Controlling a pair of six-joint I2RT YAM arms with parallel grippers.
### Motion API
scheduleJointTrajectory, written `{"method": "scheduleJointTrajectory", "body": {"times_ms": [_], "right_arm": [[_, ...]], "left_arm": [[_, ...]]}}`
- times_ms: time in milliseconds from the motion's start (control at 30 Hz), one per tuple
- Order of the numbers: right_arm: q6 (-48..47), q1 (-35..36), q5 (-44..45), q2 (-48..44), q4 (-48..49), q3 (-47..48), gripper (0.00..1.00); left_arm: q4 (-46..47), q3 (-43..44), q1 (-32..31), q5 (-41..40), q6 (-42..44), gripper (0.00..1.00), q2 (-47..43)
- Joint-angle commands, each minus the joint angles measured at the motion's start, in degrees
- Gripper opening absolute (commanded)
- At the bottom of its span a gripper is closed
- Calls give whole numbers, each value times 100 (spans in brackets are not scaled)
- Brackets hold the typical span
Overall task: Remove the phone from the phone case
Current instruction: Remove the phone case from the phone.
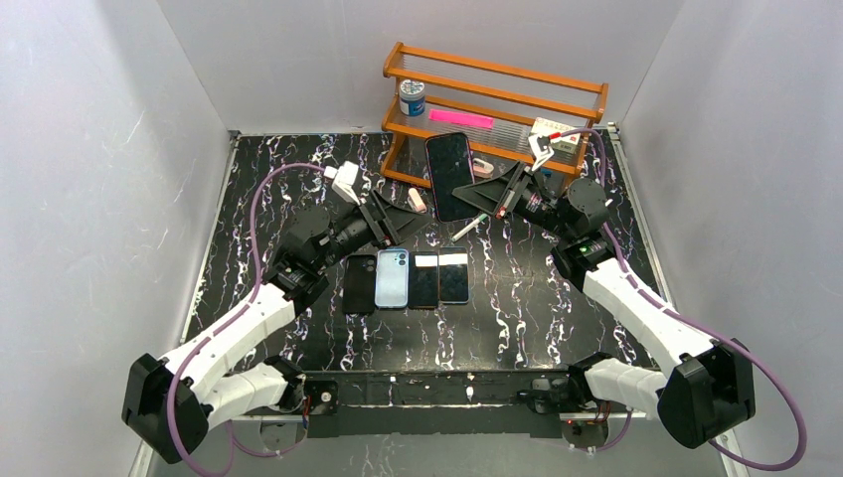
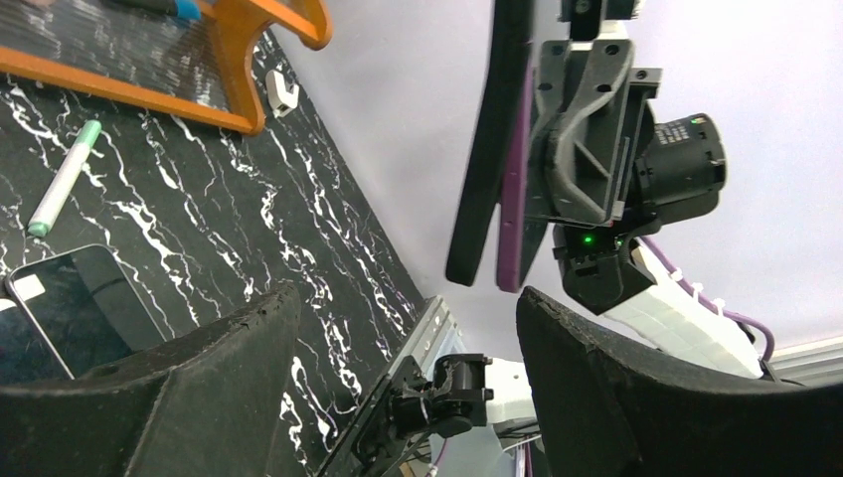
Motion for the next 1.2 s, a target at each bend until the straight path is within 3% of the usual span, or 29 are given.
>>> {"method": "scheduleJointTrajectory", "body": {"times_ms": [0,467,667,967,1167], "right_arm": [[133,-11,46,-188,625,330,1],[167,-13,16,-177,678,301,1],[269,-14,-131,-94,794,292,1],[415,-13,-482,-100,887,110,1],[372,-13,-600,-147,776,8,1]], "left_arm": [[-21,123,-32,112,144,76,126],[610,362,-155,493,-104,76,551],[918,227,-151,283,-307,74,613],[1798,597,-164,374,-677,48,1267],[1942,851,-162,428,-572,9,1526]]}}
